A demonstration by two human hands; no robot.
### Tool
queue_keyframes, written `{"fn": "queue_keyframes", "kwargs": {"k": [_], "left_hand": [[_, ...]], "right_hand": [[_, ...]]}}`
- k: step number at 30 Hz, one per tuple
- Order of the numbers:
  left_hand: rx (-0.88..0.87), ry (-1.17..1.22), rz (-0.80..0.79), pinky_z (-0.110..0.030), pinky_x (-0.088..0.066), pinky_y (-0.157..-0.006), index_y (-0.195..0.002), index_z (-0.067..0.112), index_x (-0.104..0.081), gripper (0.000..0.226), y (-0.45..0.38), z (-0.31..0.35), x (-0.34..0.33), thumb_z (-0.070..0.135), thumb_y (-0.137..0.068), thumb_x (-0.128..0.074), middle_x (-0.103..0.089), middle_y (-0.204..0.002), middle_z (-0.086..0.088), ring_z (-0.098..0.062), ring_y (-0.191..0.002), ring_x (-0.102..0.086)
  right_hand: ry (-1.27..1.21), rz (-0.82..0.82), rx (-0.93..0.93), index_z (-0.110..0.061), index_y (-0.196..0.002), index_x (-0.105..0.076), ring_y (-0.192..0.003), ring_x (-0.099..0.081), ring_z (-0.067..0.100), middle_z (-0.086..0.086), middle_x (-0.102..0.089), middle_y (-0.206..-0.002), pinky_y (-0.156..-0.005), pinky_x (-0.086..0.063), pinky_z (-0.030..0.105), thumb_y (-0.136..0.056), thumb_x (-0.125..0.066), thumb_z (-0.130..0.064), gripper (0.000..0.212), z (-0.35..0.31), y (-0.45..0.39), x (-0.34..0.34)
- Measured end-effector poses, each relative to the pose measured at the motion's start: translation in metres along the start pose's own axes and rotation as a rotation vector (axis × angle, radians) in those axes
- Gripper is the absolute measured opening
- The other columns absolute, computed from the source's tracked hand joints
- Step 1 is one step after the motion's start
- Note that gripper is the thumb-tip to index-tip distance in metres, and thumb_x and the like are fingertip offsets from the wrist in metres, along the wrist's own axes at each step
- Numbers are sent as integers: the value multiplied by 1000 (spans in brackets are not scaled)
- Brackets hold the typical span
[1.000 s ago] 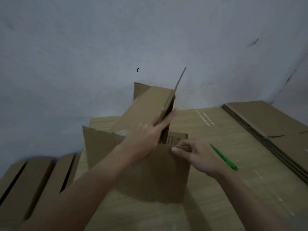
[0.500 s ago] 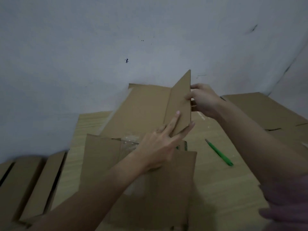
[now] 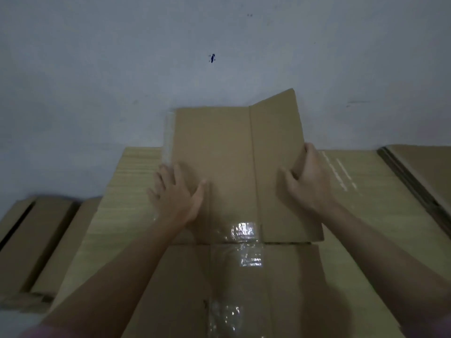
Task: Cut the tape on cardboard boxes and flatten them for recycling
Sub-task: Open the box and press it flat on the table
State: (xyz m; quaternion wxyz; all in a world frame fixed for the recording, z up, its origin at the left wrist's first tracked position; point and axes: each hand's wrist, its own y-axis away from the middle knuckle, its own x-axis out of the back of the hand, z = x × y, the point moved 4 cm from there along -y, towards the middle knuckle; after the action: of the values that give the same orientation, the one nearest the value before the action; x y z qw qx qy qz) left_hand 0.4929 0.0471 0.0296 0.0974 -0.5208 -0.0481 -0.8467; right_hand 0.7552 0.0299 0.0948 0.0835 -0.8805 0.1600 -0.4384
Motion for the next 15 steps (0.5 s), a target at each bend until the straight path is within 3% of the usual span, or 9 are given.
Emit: {"fn": "queue_keyframes", "kwargs": {"k": [3, 8, 10, 12, 15], "left_hand": [[62, 102, 35, -54, -9, -114, -150, 9, -1, 93, -13, -10, -31, 59, -87, -47, 6, -158, -10, -26, -146, 5], [14, 233, 368, -43, -26, -106, -137, 1, -38, 97, -23, -19, -44, 67, -69, -52, -39, -143, -18, -37, -128, -37], [-4, 232, 424, -42, -28, -104, -134, 2, -43, 93, -27, -23, -48, 65, -67, -54, -44, -138, -17, -38, -124, -41], [-6, 203, 422, -46, -30, -103, -136, 6, -42, 91, -27, -24, -50, 67, -68, -52, -41, -142, -15, -39, -123, -40], [13, 47, 259, -52, -23, -104, -147, 25, -28, 96, -26, -17, -57, 79, -67, -35, -18, -155, -10, -39, -132, -25]], "right_hand": [[31, -12, -1, 5, -143, -26, -128, -37, 34, 20, -41, -139, -108, -27, 38, -76, -77, -27, 90, 28, -6, -38], [5, -12, -25, 8, -143, -21, -131, -35, 37, 25, -34, -142, -109, -25, 33, -69, -80, -38, 105, 60, -7, -71], [113, -47, -42, 2, -144, -21, -124, -38, 41, 28, -31, -139, -104, -35, 43, -76, -66, -56, 101, 68, -9, -84], [292, -70, -25, -4, -146, -21, -126, -34, 47, 32, -20, -144, -102, -35, 53, -79, -40, -70, 96, 65, -11, -97], [497, -211, -27, -24, -151, 3, -141, 2, 47, 23, 15, -154, -109, -5, 63, -76, -14, -80, 95, 48, -12, -120]]}}
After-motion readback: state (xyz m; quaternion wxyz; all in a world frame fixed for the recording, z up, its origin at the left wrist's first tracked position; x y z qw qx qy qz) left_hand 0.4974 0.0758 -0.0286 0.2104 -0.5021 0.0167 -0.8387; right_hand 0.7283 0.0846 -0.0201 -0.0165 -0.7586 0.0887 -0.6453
